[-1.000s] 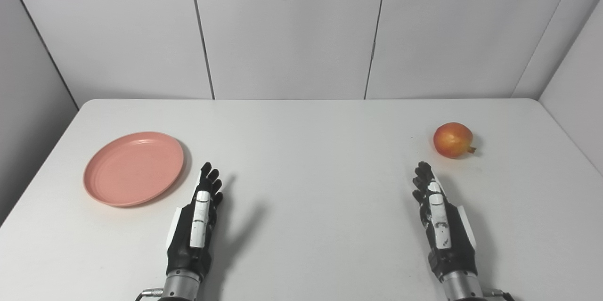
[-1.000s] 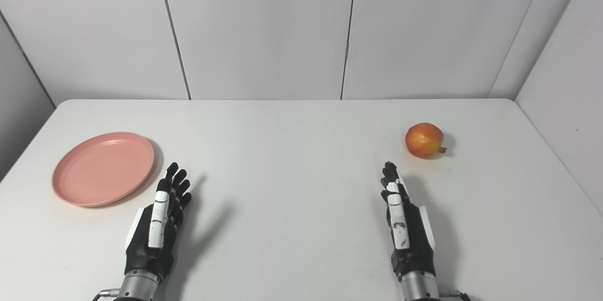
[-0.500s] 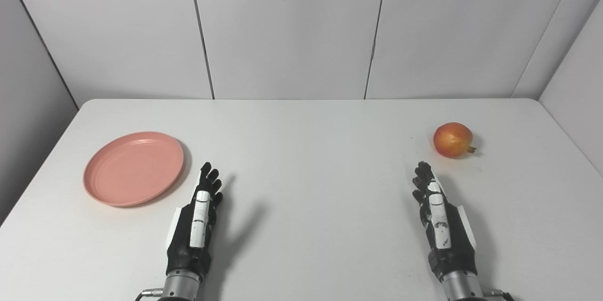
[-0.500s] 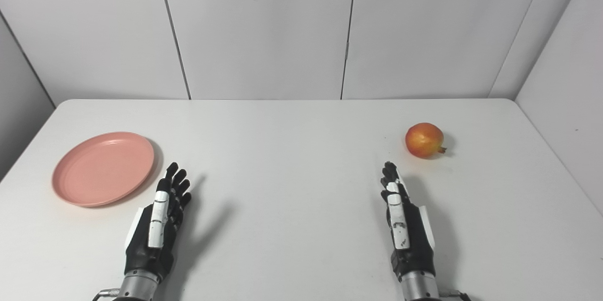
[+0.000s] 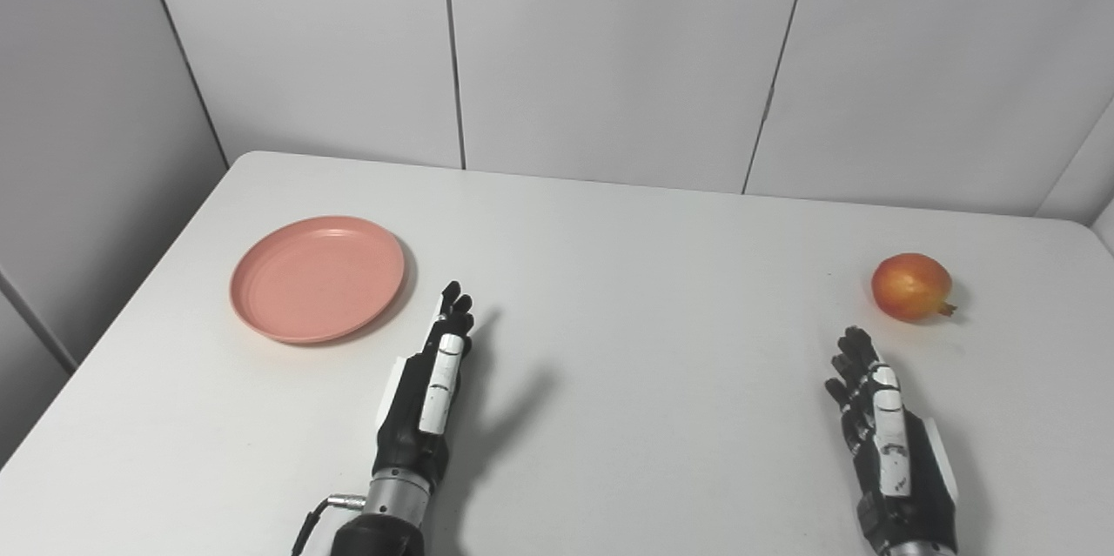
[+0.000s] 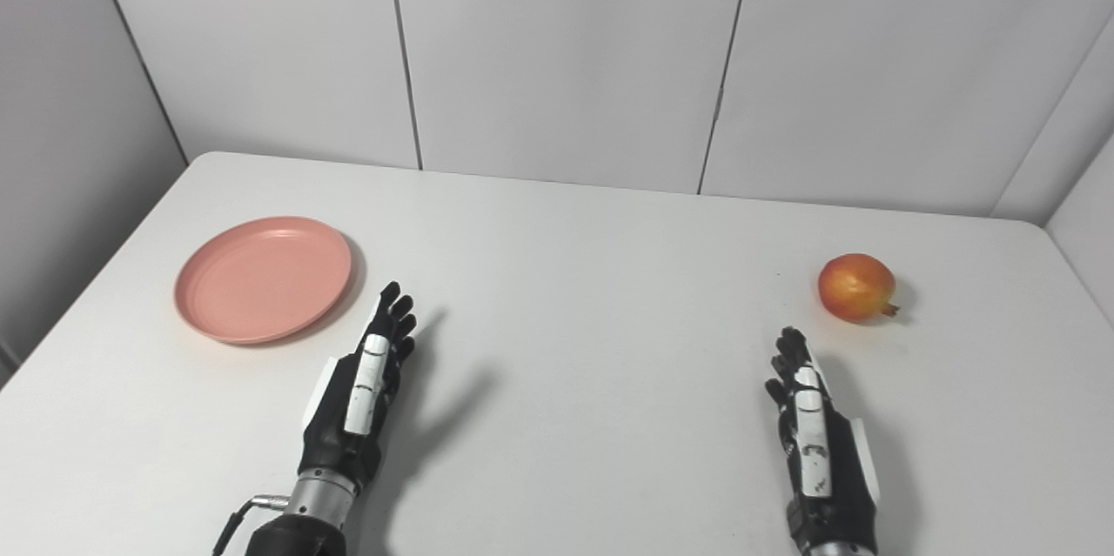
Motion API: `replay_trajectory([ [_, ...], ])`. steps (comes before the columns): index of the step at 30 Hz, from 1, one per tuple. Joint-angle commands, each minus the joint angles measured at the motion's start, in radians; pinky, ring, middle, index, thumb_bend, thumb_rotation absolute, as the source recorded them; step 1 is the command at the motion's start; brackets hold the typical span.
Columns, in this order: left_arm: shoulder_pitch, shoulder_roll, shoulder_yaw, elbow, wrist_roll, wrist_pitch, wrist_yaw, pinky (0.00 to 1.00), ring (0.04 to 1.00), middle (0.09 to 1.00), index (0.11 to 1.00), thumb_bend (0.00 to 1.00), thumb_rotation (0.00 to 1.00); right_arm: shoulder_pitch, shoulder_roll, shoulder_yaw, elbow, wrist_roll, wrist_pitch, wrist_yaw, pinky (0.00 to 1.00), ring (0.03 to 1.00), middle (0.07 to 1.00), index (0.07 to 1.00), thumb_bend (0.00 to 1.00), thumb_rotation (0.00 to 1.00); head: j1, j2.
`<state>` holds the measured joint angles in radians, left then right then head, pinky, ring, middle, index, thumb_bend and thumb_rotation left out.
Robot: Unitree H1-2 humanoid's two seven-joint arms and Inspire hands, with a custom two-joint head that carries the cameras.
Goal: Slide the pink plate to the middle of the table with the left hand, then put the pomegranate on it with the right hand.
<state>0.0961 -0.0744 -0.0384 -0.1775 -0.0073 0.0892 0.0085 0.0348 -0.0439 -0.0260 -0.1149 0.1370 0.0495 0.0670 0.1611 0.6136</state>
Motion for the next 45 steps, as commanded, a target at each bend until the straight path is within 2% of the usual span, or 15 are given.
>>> replay_trajectory([
  [1,0.044,-0.033,-0.010,0.006,0.010,-0.036,0.015,1.00,1.000,1.000,1.000,0.68,1.00,-0.021,-0.019,-0.022,0.018,0.021,-0.051,0.013,1.00,0.988,0.971,0.944,0.61,1.00,0.027,-0.017],
  [5,0.038,-0.047,-0.025,0.034,0.015,-0.058,0.039,1.00,0.998,0.999,1.000,0.66,1.00,-0.025,-0.029,-0.037,0.054,0.035,-0.072,0.025,1.00,0.985,0.970,0.949,0.60,1.00,0.054,-0.046],
  [6,0.036,-0.048,-0.029,0.045,0.016,-0.067,0.043,1.00,1.000,0.999,1.000,0.66,1.00,-0.027,-0.029,-0.041,0.066,0.036,-0.081,0.025,1.00,0.982,0.967,0.947,0.60,1.00,0.066,-0.065],
  [7,0.035,-0.048,-0.032,0.052,0.016,-0.074,0.046,1.00,1.000,0.997,1.000,0.67,1.00,-0.028,-0.029,-0.044,0.074,0.038,-0.088,0.025,1.00,0.979,0.964,0.944,0.60,1.00,0.066,-0.065],
  [8,0.034,-0.049,-0.034,0.062,0.015,-0.084,0.048,1.00,1.000,0.997,1.000,0.67,1.00,-0.028,-0.030,-0.045,0.086,0.038,-0.099,0.028,1.00,0.978,0.963,0.944,0.60,1.00,0.079,-0.084],
  [9,0.033,-0.049,-0.036,0.070,0.014,-0.091,0.050,1.00,1.000,0.998,1.000,0.66,1.00,-0.029,-0.030,-0.046,0.094,0.037,-0.107,0.029,1.00,0.978,0.963,0.945,0.61,1.00,0.079,-0.084],
  [10,0.032,-0.050,-0.038,0.077,0.015,-0.095,0.053,1.00,1.000,0.998,1.000,0.66,1.00,-0.029,-0.032,-0.045,0.104,0.037,-0.115,0.032,1.00,0.978,0.963,0.945,0.61,1.00,0.091,-0.105],
  [19,0.030,-0.043,-0.045,0.131,0.013,-0.143,0.065,1.00,1.000,1.000,1.000,0.61,1.00,-0.032,-0.025,-0.048,0.166,0.041,-0.173,0.043,1.00,0.982,0.967,0.955,0.59,1.00,0.089,-0.172],
  [26,0.027,-0.037,-0.042,0.152,0.016,-0.161,0.070,1.00,0.999,0.993,1.000,0.59,1.00,-0.037,-0.025,-0.041,0.197,0.035,-0.205,0.050,1.00,0.985,0.975,0.960,0.58,1.00,0.076,-0.193],
  [30,0.025,-0.034,-0.032,0.165,-0.005,-0.182,0.062,1.00,1.000,1.000,1.000,0.63,1.00,-0.039,-0.024,-0.038,0.212,0.033,-0.210,0.052,1.00,0.981,0.972,0.958,0.58,1.00,0.063,-0.203],
  [40,0.001,-0.030,-0.019,0.140,-0.060,-0.209,0.042,1.00,1.000,1.000,1.000,0.66,0.99,-0.031,-0.019,-0.042,0.210,0.031,-0.231,0.048,1.00,0.973,0.961,0.938,0.64,0.99,0.052,-0.195],
  [45,-0.020,-0.023,-0.009,0.067,-0.085,-0.173,0.038,1.00,0.992,1.000,1.000,0.68,1.00,-0.018,-0.013,-0.043,0.187,0.033,-0.217,0.042,1.00,0.971,0.957,0.939,0.68,0.96,0.032,-0.180],
])
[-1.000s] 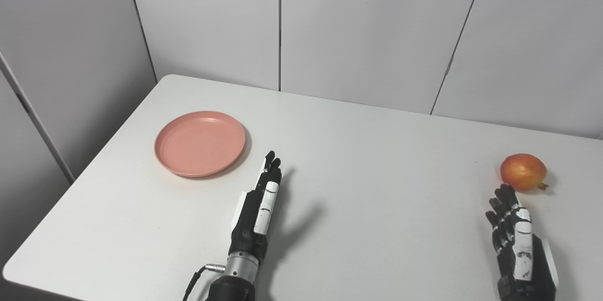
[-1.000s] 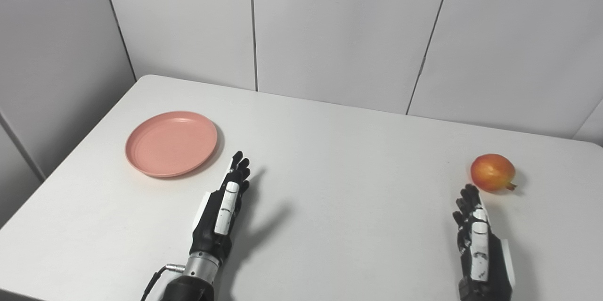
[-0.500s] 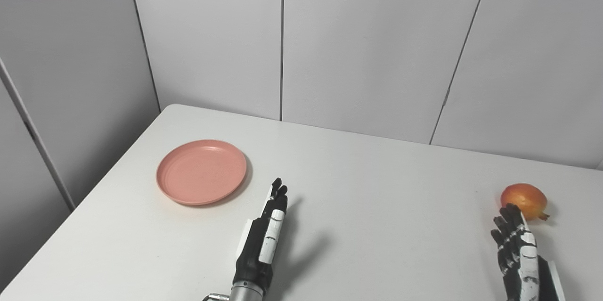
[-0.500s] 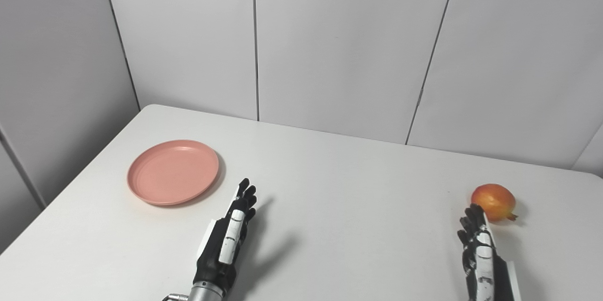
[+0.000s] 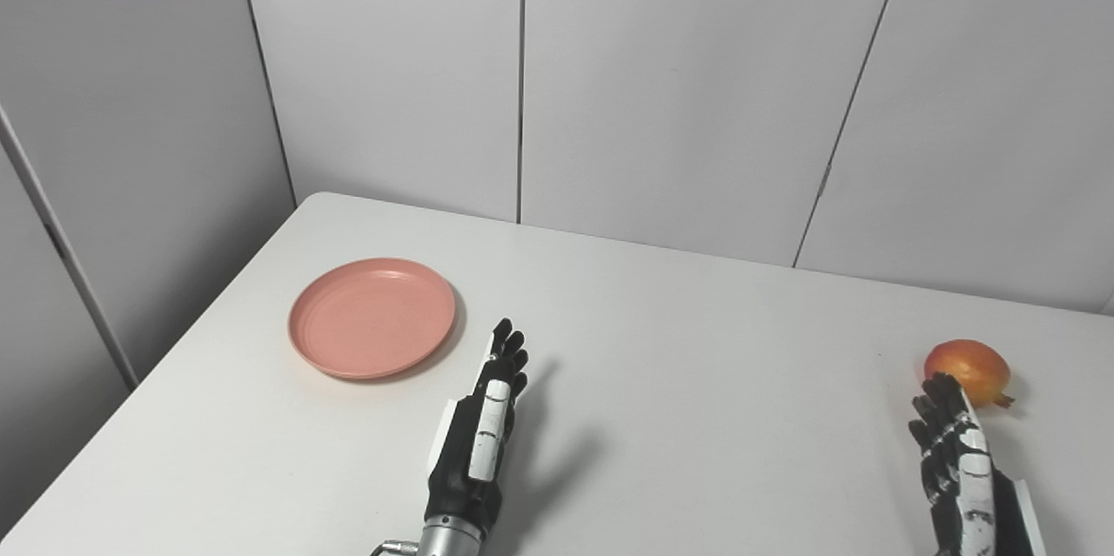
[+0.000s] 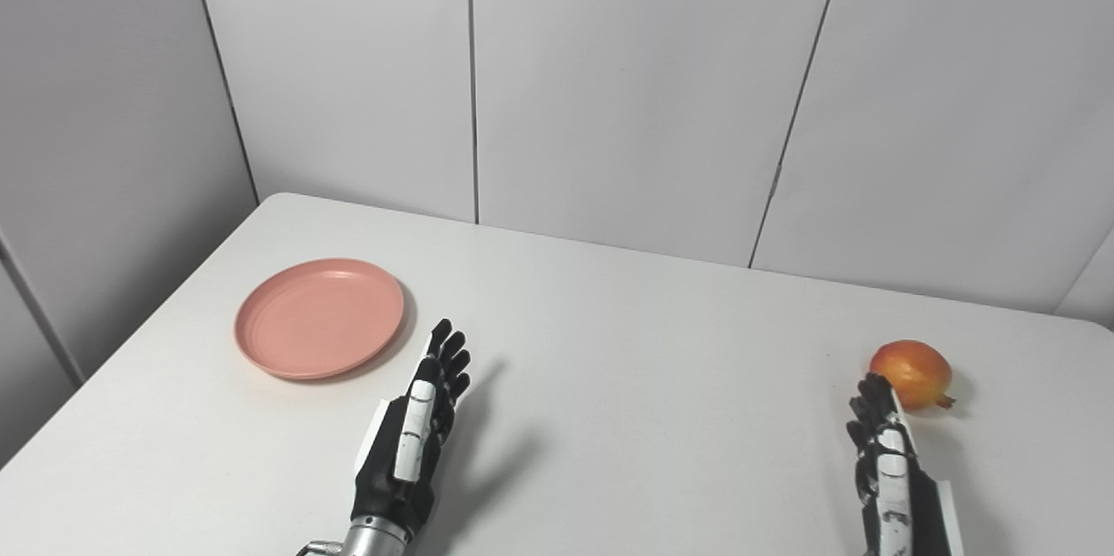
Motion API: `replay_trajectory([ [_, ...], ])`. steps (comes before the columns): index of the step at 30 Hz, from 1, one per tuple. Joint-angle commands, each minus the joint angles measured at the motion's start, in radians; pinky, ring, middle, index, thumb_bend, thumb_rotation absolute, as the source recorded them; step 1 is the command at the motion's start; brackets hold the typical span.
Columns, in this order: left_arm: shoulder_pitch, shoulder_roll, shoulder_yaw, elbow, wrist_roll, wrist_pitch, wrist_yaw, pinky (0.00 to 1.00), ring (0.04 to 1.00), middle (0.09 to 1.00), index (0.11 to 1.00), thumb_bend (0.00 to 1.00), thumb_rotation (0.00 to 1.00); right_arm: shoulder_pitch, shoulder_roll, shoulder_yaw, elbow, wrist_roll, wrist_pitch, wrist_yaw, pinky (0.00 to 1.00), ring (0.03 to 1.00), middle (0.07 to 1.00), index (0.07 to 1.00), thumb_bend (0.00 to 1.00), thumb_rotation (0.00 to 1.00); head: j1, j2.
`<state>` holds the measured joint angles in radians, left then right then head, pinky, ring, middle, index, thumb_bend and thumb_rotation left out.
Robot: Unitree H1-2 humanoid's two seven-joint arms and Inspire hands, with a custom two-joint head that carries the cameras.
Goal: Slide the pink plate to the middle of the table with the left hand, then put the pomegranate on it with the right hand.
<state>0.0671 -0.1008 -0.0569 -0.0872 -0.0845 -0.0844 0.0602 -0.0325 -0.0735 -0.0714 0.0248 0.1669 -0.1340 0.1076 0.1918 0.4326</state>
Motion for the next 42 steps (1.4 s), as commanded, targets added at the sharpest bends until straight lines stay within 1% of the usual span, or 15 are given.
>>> replay_trajectory([
  [1,0.002,0.003,0.013,-0.040,-0.016,0.011,-0.013,1.00,0.994,0.999,1.000,0.69,1.00,0.052,0.018,0.003,0.043,0.002,-0.032,0.000,1.00,0.968,0.954,0.938,0.69,0.96,0.001,0.001],
  [5,-0.029,0.006,0.030,-0.107,-0.045,0.068,-0.010,1.00,0.985,0.986,1.000,0.71,0.98,0.065,0.021,0.011,0.024,-0.002,-0.015,-0.001,1.00,0.959,0.942,0.926,0.69,0.93,-0.008,0.007],
  [11,-0.091,0.015,0.059,-0.211,-0.085,0.200,-0.006,0.99,0.965,0.969,0.998,0.76,0.95,0.077,0.029,0.018,0.000,0.002,0.000,0.000,0.99,0.947,0.925,0.914,0.72,0.89,-0.017,0.013],
  [13,-0.112,0.023,0.070,-0.233,-0.093,0.229,-0.007,0.99,0.955,0.957,0.995,0.77,0.95,0.080,0.032,0.020,-0.006,0.000,0.005,-0.002,0.99,0.942,0.919,0.911,0.74,0.88,-0.021,0.015],
  [17,-0.187,0.063,0.109,-0.279,-0.129,0.303,-0.012,0.97,0.948,0.951,0.988,0.81,0.91,0.086,0.034,0.026,-0.024,0.002,0.020,-0.002,0.99,0.939,0.913,0.914,0.74,0.88,-0.026,0.018],
  [22,-0.251,0.120,0.143,-0.291,-0.131,0.356,-0.014,0.92,0.896,0.912,0.974,0.87,0.94,0.091,0.034,0.031,-0.035,0.002,0.028,-0.003,0.99,0.939,0.913,0.918,0.73,0.88,-0.029,0.021],
  [23,-0.274,0.151,0.161,-0.278,-0.142,0.363,-0.022,0.92,0.896,0.912,0.974,0.87,0.94,0.092,0.034,0.032,-0.039,0.000,0.032,-0.004,0.99,0.939,0.913,0.918,0.73,0.88,-0.032,0.023],
  [26,-0.325,0.241,0.208,-0.213,-0.179,0.336,-0.075,0.92,0.906,0.915,0.940,0.88,0.94,0.094,0.035,0.033,-0.045,0.003,0.041,-0.004,0.99,0.936,0.910,0.915,0.71,0.86,-0.034,0.023],
  [29,-0.353,0.295,0.235,-0.157,-0.201,0.305,-0.115,0.92,0.904,0.914,0.923,0.87,0.93,0.094,0.035,0.033,-0.046,0.006,0.042,-0.005,0.99,0.936,0.908,0.912,0.71,0.84,-0.034,0.023],
  [32,-0.391,0.354,0.261,-0.089,-0.210,0.273,-0.144,0.90,0.888,0.895,0.902,0.89,0.93,0.095,0.035,0.032,-0.044,0.006,0.039,-0.004,0.98,0.932,0.903,0.910,0.71,0.84,-0.035,0.026],
  [35,-0.423,0.399,0.275,-0.043,-0.219,0.244,-0.174,0.92,0.896,0.908,0.911,0.92,0.95,0.096,0.031,0.033,-0.042,0.004,0.037,-0.001,0.99,0.933,0.904,0.913,0.71,0.84,-0.035,0.026],
  [36,-0.433,0.418,0.279,-0.025,-0.222,0.229,-0.191,0.93,0.899,0.904,0.907,0.91,0.96,0.096,0.030,0.032,-0.042,0.004,0.037,0.000,0.98,0.933,0.903,0.912,0.71,0.84,-0.035,0.026],
  [38,-0.453,0.454,0.289,0.014,-0.220,0.205,-0.217,0.90,0.906,0.910,0.895,0.86,0.97,0.096,0.029,0.031,-0.040,0.005,0.038,-0.001,0.98,0.936,0.903,0.912,0.71,0.84,-0.034,0.027],
  [40,-0.469,0.476,0.300,0.043,-0.221,0.197,-0.229,0.86,0.898,0.917,0.894,0.85,0.95,0.096,0.028,0.031,-0.038,0.007,0.038,0.001,0.98,0.939,0.904,0.915,0.72,0.84,-0.034,0.027],
  [42,-0.486,0.494,0.314,0.083,-0.232,0.183,-0.242,0.86,0.896,0.917,0.898,0.85,0.95,0.095,0.028,0.030,-0.037,0.011,0.040,0.002,0.98,0.938,0.904,0.915,0.72,0.84,-0.034,0.027],
])
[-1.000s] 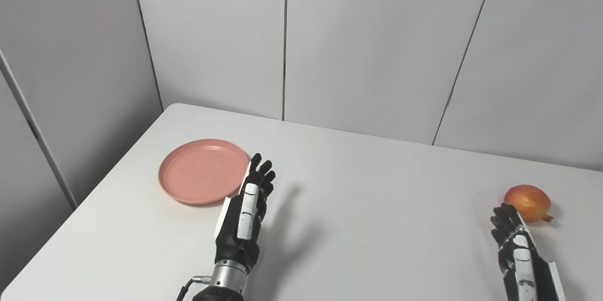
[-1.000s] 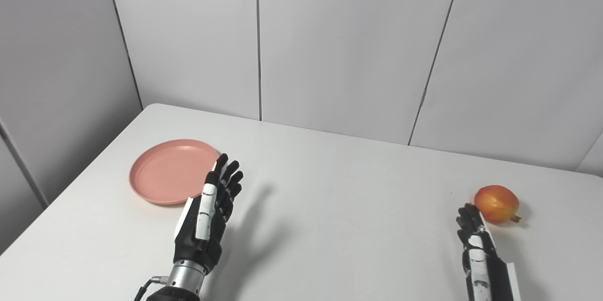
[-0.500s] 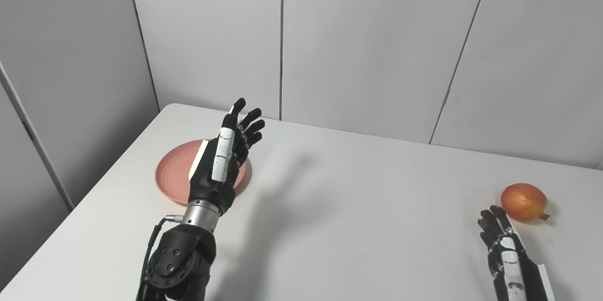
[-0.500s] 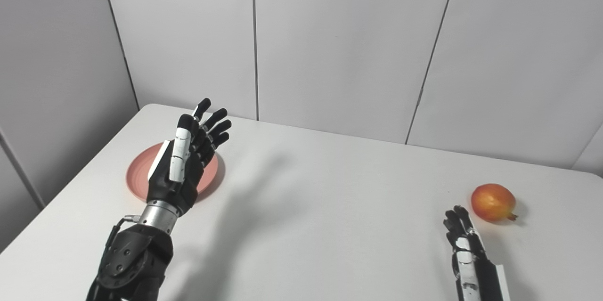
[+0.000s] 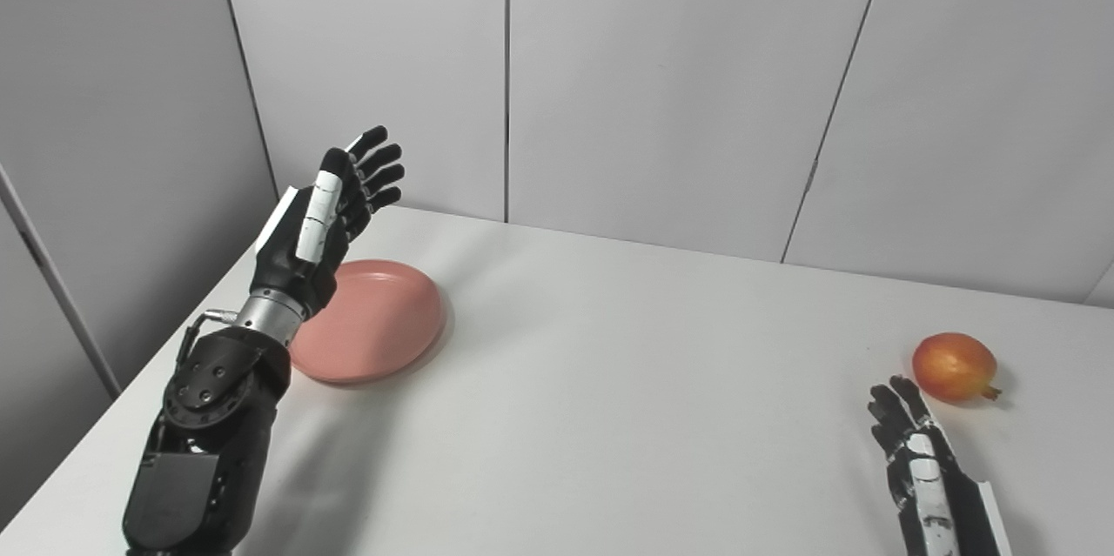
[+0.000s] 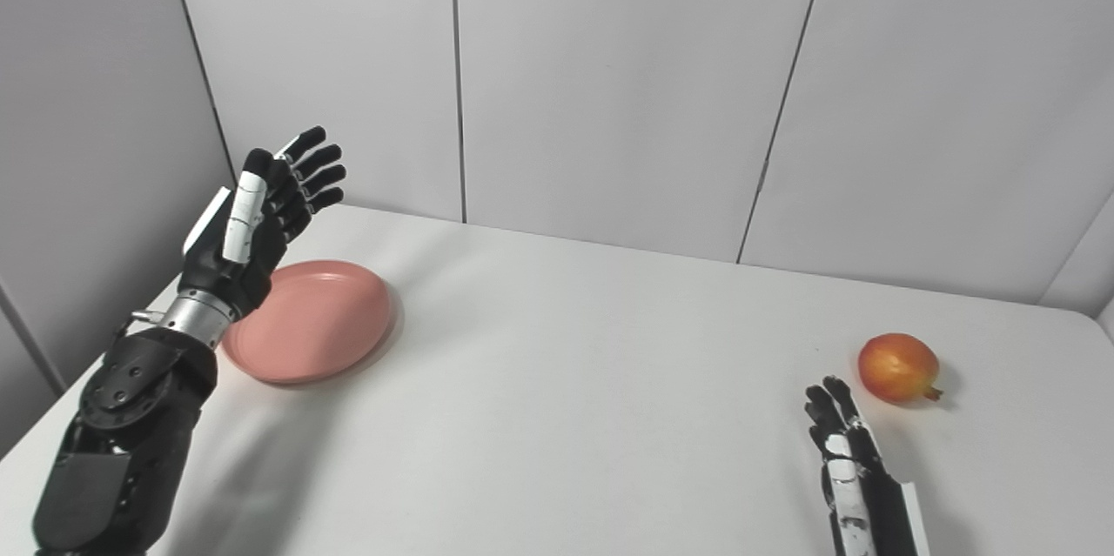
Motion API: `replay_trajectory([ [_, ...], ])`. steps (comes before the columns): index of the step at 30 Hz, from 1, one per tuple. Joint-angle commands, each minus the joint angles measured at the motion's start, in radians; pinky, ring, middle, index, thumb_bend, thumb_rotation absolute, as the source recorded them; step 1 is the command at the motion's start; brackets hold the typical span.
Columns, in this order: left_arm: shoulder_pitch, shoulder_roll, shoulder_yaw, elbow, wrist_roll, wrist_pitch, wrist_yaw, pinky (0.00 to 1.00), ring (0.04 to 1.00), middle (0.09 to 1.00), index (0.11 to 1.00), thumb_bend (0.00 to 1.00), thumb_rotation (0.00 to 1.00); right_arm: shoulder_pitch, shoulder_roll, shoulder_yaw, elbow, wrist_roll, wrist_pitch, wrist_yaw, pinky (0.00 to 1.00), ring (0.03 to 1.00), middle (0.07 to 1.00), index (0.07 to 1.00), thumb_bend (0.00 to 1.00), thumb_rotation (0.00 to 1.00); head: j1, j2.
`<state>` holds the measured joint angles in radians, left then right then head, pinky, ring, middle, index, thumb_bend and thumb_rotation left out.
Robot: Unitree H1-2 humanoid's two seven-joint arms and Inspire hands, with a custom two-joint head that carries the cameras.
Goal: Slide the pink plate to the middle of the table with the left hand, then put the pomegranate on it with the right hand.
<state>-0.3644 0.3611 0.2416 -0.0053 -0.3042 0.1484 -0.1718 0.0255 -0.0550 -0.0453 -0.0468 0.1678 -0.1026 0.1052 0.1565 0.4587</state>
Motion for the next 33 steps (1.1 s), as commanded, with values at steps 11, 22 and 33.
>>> replay_trajectory([
  [11,-0.141,0.107,0.070,0.269,-0.031,-0.152,-0.063,0.93,0.904,0.910,0.904,0.86,0.95,0.040,0.010,0.003,0.029,0.017,0.021,0.004,0.98,0.942,0.903,0.913,0.71,0.83,0.003,0.004],
  [22,-0.185,0.122,0.111,0.506,-0.040,-0.254,-0.065,0.97,0.927,0.917,0.934,0.90,0.96,0.042,0.005,0.002,0.028,0.020,0.021,0.007,0.97,0.933,0.894,0.915,0.71,0.84,0.009,0.002],
  [33,-0.238,0.149,0.106,0.856,-0.012,-0.431,-0.061,0.82,0.851,0.861,0.843,1.00,0.87,0.049,0.001,0.002,0.020,0.018,0.028,0.007,0.96,0.931,0.888,0.909,0.72,0.85,0.005,0.012],
])
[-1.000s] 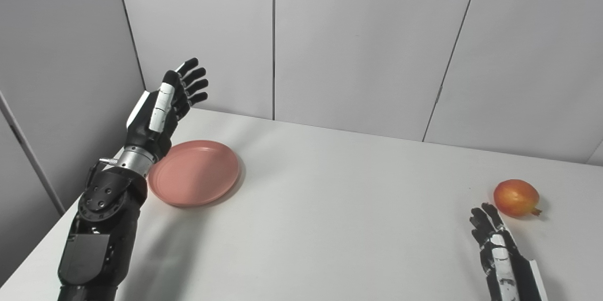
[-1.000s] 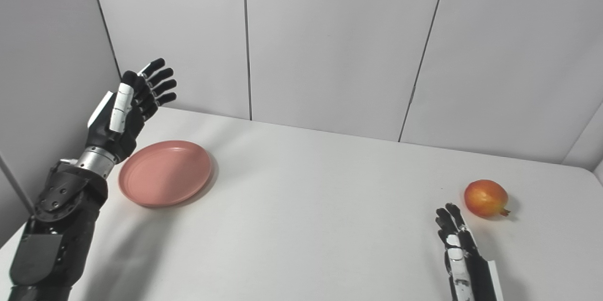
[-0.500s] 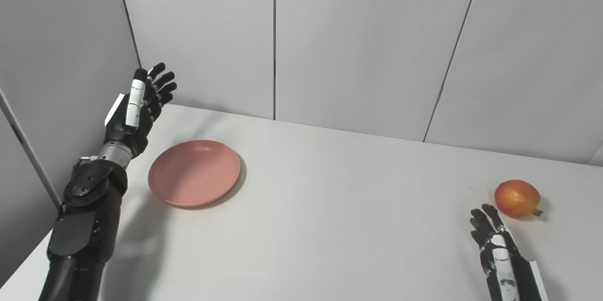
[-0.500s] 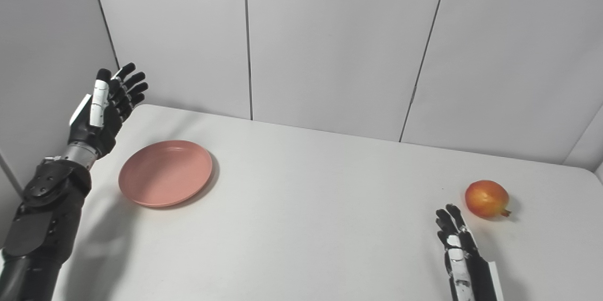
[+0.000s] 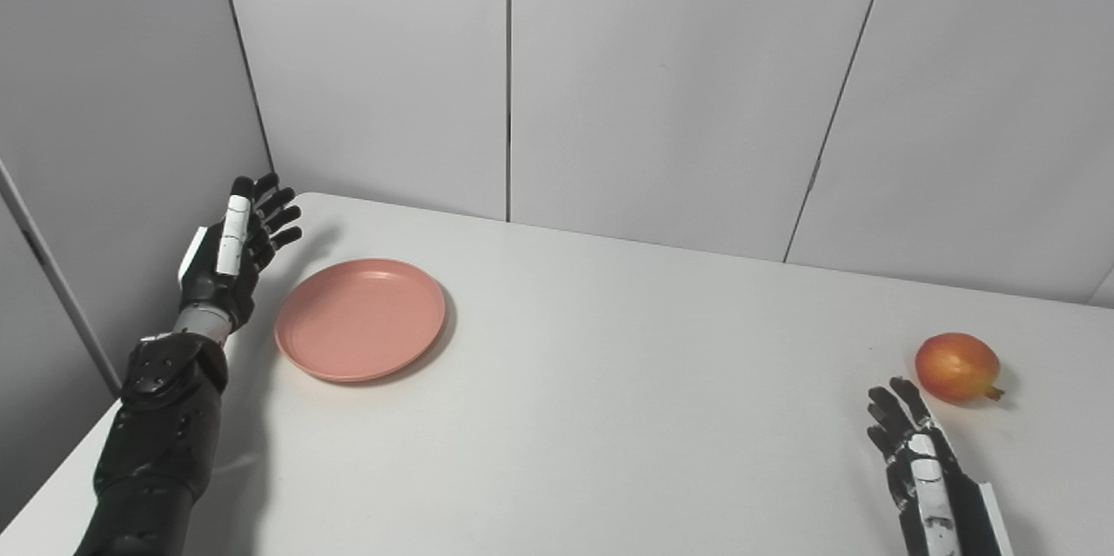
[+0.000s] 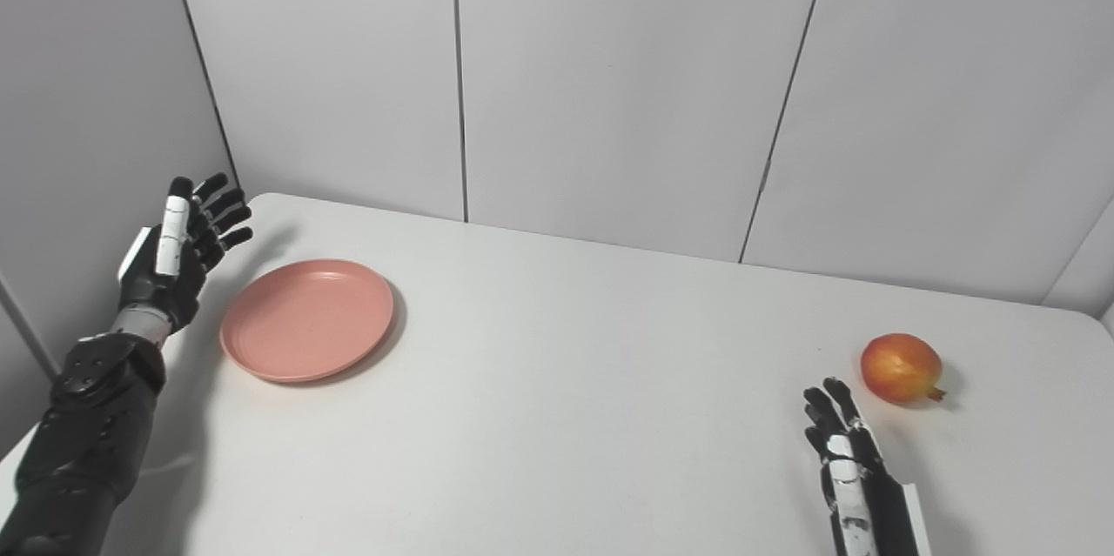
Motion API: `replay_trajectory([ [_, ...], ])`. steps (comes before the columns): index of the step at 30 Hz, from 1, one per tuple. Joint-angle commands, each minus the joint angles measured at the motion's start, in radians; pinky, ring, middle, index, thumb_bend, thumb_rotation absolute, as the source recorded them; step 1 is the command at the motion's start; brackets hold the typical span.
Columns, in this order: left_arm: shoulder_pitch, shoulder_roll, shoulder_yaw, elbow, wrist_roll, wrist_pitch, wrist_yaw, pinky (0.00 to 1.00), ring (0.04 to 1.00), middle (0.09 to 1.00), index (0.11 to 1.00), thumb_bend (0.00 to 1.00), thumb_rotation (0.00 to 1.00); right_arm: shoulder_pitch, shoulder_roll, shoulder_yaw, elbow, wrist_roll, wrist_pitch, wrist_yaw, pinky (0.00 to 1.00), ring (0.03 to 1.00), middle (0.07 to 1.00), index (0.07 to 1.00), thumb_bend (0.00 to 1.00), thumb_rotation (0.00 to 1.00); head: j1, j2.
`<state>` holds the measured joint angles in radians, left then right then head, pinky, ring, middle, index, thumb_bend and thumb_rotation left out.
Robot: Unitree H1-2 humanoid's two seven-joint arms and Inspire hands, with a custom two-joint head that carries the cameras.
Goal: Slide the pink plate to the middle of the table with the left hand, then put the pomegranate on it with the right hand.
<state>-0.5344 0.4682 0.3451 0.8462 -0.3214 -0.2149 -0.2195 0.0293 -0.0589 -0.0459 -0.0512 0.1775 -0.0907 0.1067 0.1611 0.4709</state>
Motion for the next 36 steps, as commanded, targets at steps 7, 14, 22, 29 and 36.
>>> replay_trajectory([
  [7,-0.113,0.063,0.004,0.201,-0.012,-0.161,-0.050,0.80,0.815,0.830,0.822,1.00,0.84,0.047,0.006,0.001,0.016,0.018,0.029,0.006,0.95,0.932,0.888,0.906,0.72,0.85,-0.001,0.004],
  [14,-0.136,0.071,0.009,0.288,-0.027,-0.200,-0.089,0.78,0.813,0.825,0.825,1.00,0.84,0.048,0.004,0.002,0.020,0.014,0.031,0.006,0.95,0.933,0.887,0.910,0.72,0.85,-0.002,0.009],
  [22,-0.118,0.048,0.000,0.240,-0.035,-0.201,-0.109,0.76,0.817,0.823,0.827,1.00,0.82,0.043,0.012,0.004,0.025,0.008,0.037,-0.002,0.94,0.921,0.875,0.900,0.73,0.84,-0.012,0.011],
  [29,-0.075,0.006,-0.025,0.147,-0.025,-0.173,-0.109,0.92,0.901,0.890,0.895,0.99,0.92,0.041,0.018,0.008,0.019,0.005,0.035,-0.003,0.94,0.913,0.867,0.902,0.74,0.83,-0.012,0.019],
  [36,-0.056,-0.020,-0.027,0.142,-0.035,-0.176,-0.127,0.91,0.899,0.898,0.905,0.98,0.90,0.040,0.028,0.014,-0.003,0.000,0.056,-0.011,0.92,0.903,0.858,0.893,0.75,0.83,-0.029,0.035],
])
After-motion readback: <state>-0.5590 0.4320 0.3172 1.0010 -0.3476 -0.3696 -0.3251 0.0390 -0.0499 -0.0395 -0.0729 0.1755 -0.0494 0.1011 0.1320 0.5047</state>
